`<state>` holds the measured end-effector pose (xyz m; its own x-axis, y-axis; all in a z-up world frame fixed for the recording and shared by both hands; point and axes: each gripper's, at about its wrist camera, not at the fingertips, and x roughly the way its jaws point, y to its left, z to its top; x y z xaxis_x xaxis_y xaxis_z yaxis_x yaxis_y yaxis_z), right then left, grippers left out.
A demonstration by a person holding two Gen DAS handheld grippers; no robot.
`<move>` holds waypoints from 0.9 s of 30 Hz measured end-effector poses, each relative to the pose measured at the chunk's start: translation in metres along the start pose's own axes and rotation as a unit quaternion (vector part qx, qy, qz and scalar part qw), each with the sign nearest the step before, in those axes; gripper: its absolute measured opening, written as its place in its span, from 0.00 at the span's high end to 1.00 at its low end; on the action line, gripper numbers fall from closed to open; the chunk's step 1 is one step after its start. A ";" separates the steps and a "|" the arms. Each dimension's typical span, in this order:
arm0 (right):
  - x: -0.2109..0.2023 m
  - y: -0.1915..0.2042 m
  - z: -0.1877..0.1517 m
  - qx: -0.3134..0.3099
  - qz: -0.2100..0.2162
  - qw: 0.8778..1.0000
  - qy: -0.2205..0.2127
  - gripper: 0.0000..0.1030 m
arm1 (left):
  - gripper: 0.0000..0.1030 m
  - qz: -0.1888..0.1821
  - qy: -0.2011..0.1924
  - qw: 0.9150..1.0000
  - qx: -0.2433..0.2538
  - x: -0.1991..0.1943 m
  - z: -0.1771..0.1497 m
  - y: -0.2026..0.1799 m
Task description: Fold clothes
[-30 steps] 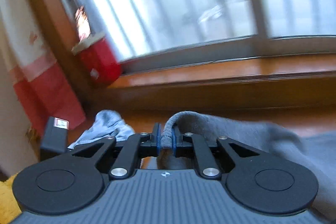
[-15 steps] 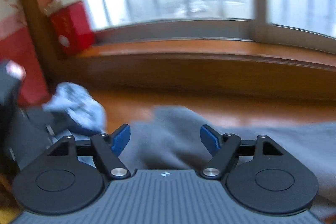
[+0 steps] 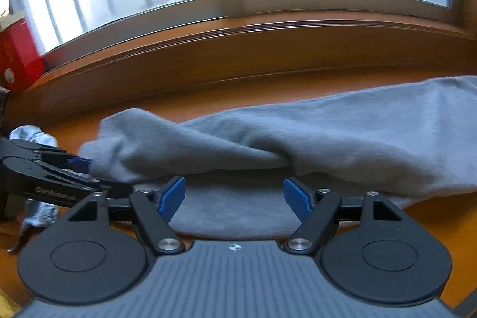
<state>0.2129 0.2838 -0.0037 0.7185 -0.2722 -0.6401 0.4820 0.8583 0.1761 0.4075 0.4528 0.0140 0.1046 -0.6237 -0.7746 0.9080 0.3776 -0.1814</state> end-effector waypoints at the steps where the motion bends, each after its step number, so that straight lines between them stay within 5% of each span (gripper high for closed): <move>1: 0.002 -0.009 0.000 0.020 -0.002 1.000 -0.001 0.26 | 0.38 -0.005 0.000 1.000 -0.005 0.001 0.002 0.001; 3: 0.006 -0.031 0.001 0.068 -0.003 0.998 -0.004 0.26 | 0.50 -0.011 -0.003 1.000 -0.019 0.003 0.005 0.002; 4: 0.007 -0.043 0.001 0.097 -0.001 0.995 -0.007 0.26 | 0.92 -0.012 -0.004 1.000 -0.027 0.000 0.008 0.003; 7: 0.006 -0.065 0.004 0.144 -0.005 0.989 -0.020 0.26 | 0.96 -0.072 -0.029 0.991 -0.106 -0.031 0.025 0.019; 9: 0.000 -0.072 0.007 0.141 -0.017 0.989 -0.035 0.26 | 0.96 -0.075 -0.059 0.988 -0.125 -0.061 0.036 0.024; 12: -0.011 -0.079 0.010 0.132 -0.033 0.989 -0.051 0.26 | 0.96 -0.040 -0.098 0.986 -0.125 -0.102 0.048 0.030; 16: -0.013 -0.092 0.004 0.149 -0.036 0.987 -0.051 0.26 | 0.93 0.002 -0.090 0.990 -0.107 -0.118 0.042 0.037; 18: -0.008 -0.097 -0.002 0.172 -0.025 0.984 -0.040 0.26 | 0.76 0.021 -0.055 0.994 -0.092 -0.107 0.033 0.036; 19: -0.005 -0.098 -0.005 0.184 -0.018 0.982 -0.034 0.26 | 0.51 0.027 -0.038 0.995 -0.086 -0.101 0.028 0.032; 20: -0.004 -0.097 -0.007 0.191 -0.011 0.981 -0.029 0.26 | 0.39 0.032 -0.021 0.996 -0.080 -0.095 0.022 0.028; 27: 0.002 -0.069 -0.008 0.156 0.016 0.988 -0.008 0.26 | 0.38 0.028 0.028 0.999 0.001 -0.061 -0.012 -0.011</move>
<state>0.1766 0.2275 -0.0232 0.7419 -0.2561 -0.6197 0.5884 0.6917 0.4187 0.3860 0.4951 0.0563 0.1329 -0.5618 -0.8165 0.9021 0.4099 -0.1351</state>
